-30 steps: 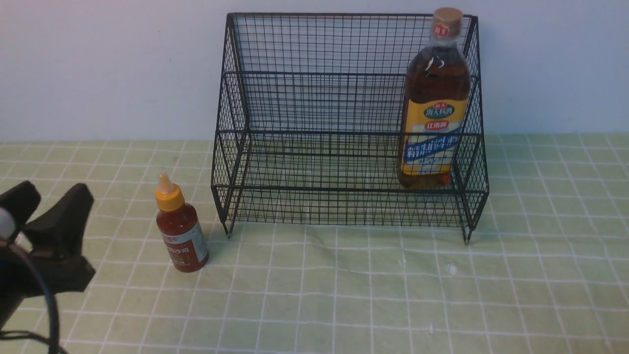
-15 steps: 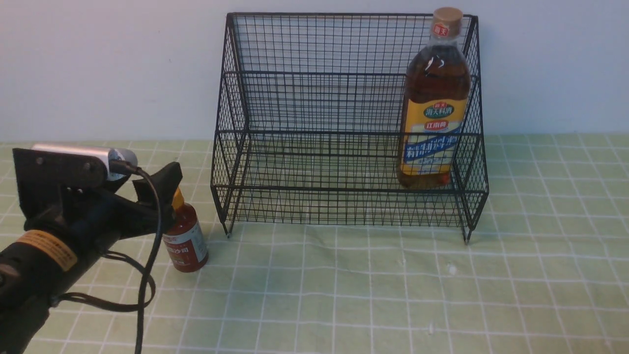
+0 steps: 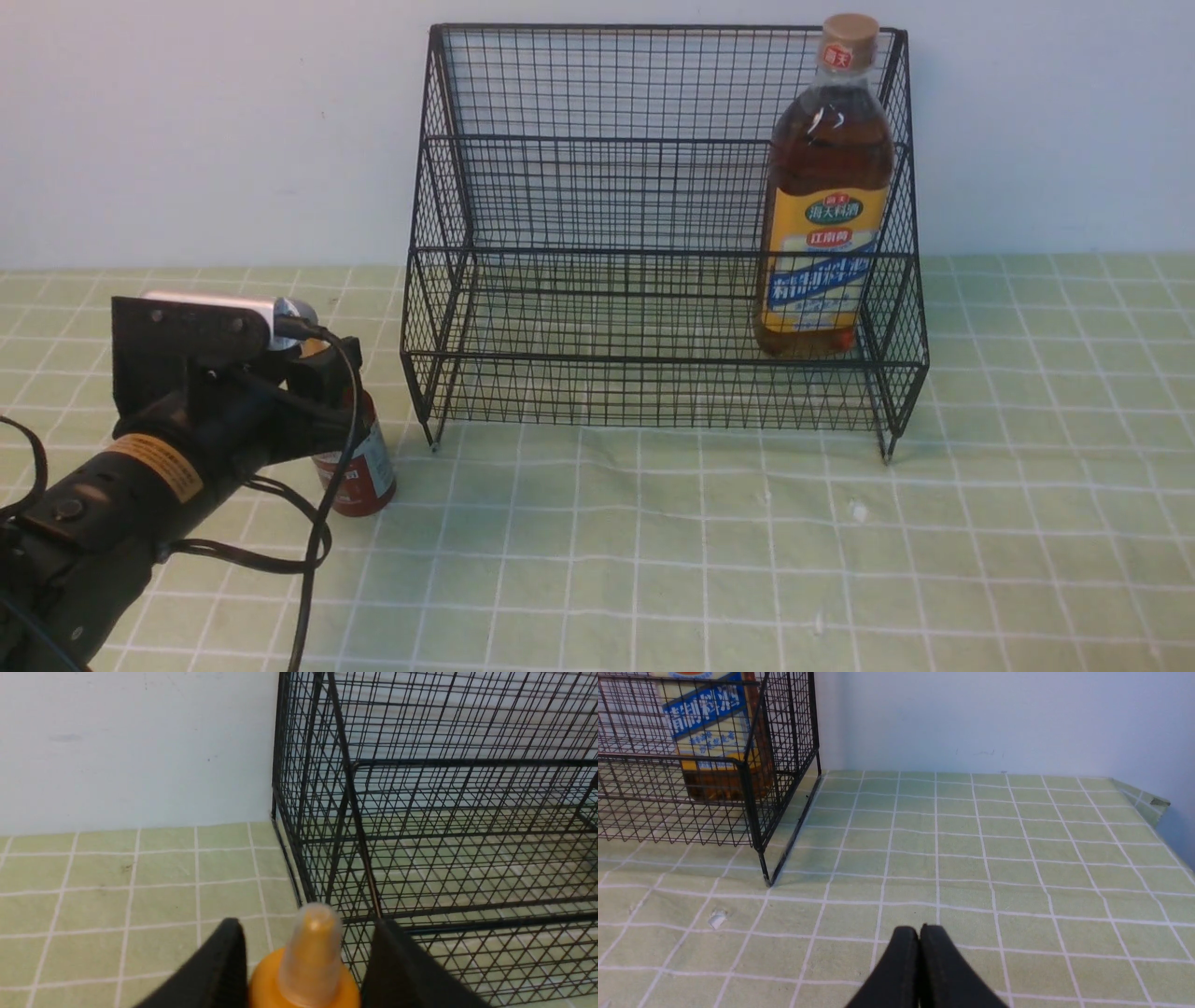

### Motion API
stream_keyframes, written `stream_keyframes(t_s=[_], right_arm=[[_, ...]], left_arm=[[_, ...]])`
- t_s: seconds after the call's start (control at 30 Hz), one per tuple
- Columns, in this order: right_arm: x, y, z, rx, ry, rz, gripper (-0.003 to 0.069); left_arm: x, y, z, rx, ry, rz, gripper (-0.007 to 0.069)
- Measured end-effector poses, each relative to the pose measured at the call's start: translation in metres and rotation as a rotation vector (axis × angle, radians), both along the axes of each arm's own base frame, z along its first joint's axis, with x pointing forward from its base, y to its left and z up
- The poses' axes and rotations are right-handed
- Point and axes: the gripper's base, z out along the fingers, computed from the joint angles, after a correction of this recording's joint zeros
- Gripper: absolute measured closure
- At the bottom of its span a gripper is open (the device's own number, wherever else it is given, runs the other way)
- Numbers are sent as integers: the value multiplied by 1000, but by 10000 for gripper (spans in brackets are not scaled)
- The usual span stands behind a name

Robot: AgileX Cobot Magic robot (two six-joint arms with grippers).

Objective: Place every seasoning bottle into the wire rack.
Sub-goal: Use the left arm to grab the condiment bottle closest to it, then use the left arm to put the condiment bottle back on the shelf

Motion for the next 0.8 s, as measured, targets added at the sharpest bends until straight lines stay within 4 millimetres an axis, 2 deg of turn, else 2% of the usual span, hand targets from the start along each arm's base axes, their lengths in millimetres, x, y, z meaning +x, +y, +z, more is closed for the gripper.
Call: stream_keyframes(t_s=[0.13,0.3,0.37,0.4,0.43,0.5,0.6,0.7,0.8], right_arm=[[0,0,0,0,0,0,673],[0,0,0,0,0,0,673],[0,0,0,0,0,0,673],[0,0,0,0,0,0,673],[0,0,0,0,0,0,673],[0,0,0,0,0,0,673],[0,0,0,0,0,0,673],[0,0,0,0,0,0,673],[0,0,0,1,0,0,673]], left_arm=[[0,0,1,23,-7,-6,357],[-9,0,17,75,-33,-35,357],[-15,2,35,81,-67,-16,357],[-17,3,51,82,-103,-1,357],[-18,4,53,83,-102,2,357],[-20,5,72,83,-150,12,357],[-22,5,121,32,-284,26,357],[-21,1,150,-7,-360,-1,357],[-18,-9,162,-6,-388,-62,357]])
